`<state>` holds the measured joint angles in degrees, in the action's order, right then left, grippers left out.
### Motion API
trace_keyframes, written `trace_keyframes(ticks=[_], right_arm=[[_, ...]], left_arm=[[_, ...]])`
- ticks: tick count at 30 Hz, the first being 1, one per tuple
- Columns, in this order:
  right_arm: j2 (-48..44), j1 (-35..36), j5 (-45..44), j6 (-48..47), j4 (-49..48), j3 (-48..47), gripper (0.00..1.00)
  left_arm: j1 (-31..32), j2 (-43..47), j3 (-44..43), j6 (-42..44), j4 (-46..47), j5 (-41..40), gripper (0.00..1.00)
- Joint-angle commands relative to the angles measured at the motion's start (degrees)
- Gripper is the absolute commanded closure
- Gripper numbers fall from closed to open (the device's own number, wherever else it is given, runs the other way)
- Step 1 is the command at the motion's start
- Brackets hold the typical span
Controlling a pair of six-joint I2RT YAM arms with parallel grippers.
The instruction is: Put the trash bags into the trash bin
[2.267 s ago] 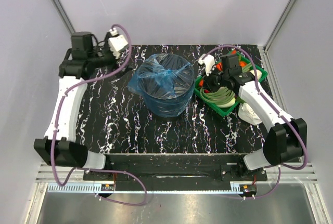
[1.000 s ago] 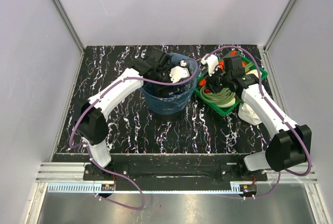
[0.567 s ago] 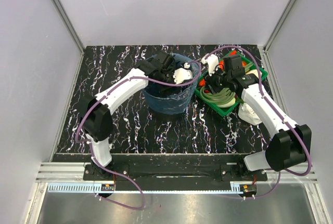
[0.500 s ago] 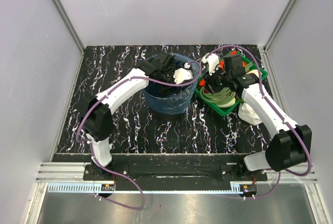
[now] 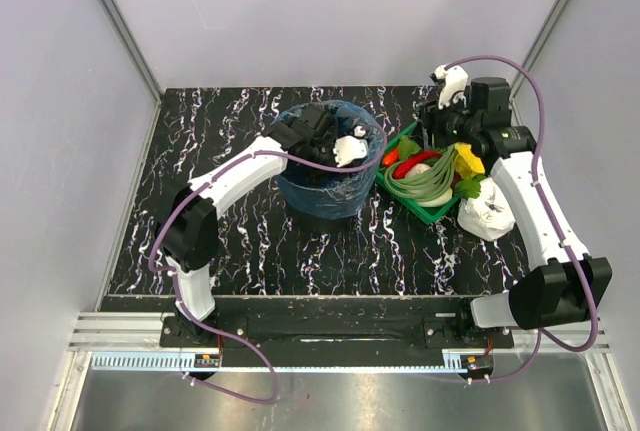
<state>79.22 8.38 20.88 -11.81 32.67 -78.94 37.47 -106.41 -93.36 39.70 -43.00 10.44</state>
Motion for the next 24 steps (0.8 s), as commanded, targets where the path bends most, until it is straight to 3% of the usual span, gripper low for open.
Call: trace_keyframes(ticks=[1,4,9,24], right_arm=[[-0.56,-0.65,11.96,6.44,-1.29,-4.47,0.38],[0.76,-0.91,18.56,8.47,-2.34,-5.35,0.3],[3.39,-0.91,24.63,11.46,-4.19,-6.67,0.28],[15.78,-0.82,30.88,23.32,-12.53,-14.75,0.25]], left_arm=[[0.32,2.08,2.74,1.43,4.5,-0.59,0.04],[0.41,2.7,3.36,1.34,5.21,-0.33,0.04],[0.41,3.58,3.71,1.08,5.39,0.02,0.04],[0.85,4.98,4.68,0.46,5.39,-0.59,0.04]])
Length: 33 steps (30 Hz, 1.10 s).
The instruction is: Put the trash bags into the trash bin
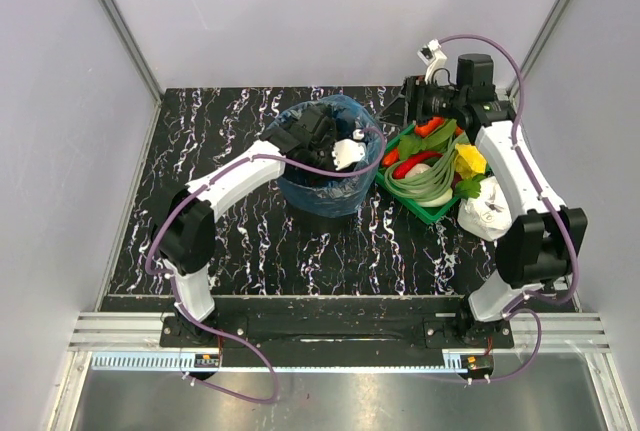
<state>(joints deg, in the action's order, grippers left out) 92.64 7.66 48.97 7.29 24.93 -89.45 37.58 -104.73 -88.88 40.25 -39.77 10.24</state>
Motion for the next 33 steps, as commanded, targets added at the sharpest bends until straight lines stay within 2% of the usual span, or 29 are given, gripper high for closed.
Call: trace_keyframes(ticks=[1,8,17,22,28,33], right_arm=[[3.07,-0.1,3.15,4.83,-5.32,-4.76,0.25],[8.52,1.21,4.38,6.77,-6.3,-9.6,0.28],[12.3,3.32,5.61,7.39,-6.47,-11.62,0.41],[12.48,3.94,5.43,7.13,-6.38,-11.19,0.53],[12.39,3.85,3.68,5.2,-5.25,-11.27,0.78],[13.18,3.77,2.01,3.0,-3.4,-13.2,0.87]], left_arm=[[0.91,3.39,0.37,-0.08,2.15,-0.4,0.04],[1.27,3.3,0.38,-0.26,2.24,-0.75,0.04],[1.53,2.95,0.29,0.0,2.24,-1.36,0.04],[1.62,2.77,0.2,0.0,2.24,-1.28,0.04],[1.7,3.3,0.37,0.0,2.15,-1.27,0.04],[1.79,4.0,1.25,0.09,2.33,-1.45,0.04]])
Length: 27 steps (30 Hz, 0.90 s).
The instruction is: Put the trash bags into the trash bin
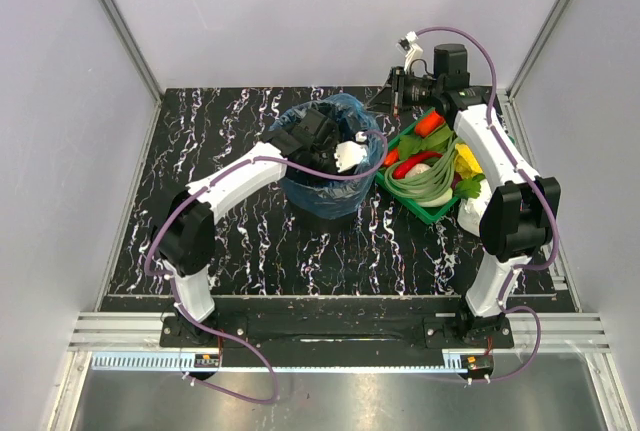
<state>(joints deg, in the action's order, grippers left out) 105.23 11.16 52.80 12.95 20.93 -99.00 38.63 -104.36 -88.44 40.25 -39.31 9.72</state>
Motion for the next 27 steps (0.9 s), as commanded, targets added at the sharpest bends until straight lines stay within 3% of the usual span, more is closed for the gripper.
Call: trace_keyframes(ticks=[1,6,13,27], right_arm=[[0.85,0.18,-1.73,-2.93,0.78,-4.09,0.87],[2.17,-0.44,-1.73,-3.63,2.01,-6.29,0.89],[2.0,-1.22,-3.22,-7.5,3.68,-4.8,1.0],[-0.73,-1.49,-5.25,-14.88,5.44,2.4,1.0]], left_arm=[[0.66,3.63,0.99,0.09,1.96,-0.93,0.04],[0.65,4.25,1.87,0.36,2.48,-1.1,0.04],[0.74,4.42,2.05,0.18,2.92,-1.1,0.04],[0.74,5.04,1.52,-1.05,3.54,-1.28,0.04]])
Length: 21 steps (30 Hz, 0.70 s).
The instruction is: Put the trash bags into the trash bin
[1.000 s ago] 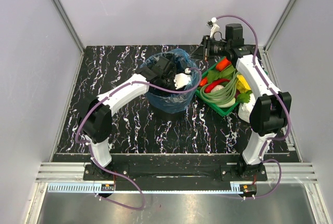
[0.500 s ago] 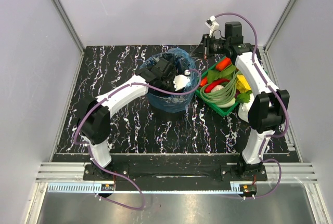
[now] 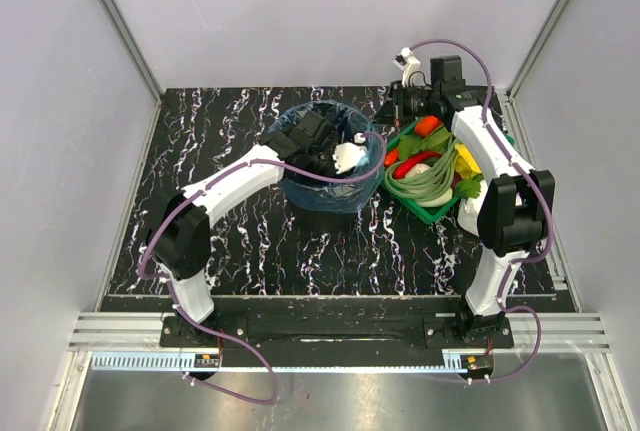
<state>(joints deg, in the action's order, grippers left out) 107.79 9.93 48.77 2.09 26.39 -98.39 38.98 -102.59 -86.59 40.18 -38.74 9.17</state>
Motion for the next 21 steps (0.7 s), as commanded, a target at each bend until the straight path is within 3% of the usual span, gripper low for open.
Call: trace_keyframes(ticks=[1,21], right_arm=[[-3.63,-0.27,-1.31,-4.46,-0.03,2.58,1.0],[-3.02,-0.18,0.8,-6.04,0.06,2.76,1.0]], left_arm=[[0.31,3.1,-0.42,-0.98,2.97,-0.73,0.04],[0.04,-2.53,-0.43,0.95,1.04,1.2,0.05]])
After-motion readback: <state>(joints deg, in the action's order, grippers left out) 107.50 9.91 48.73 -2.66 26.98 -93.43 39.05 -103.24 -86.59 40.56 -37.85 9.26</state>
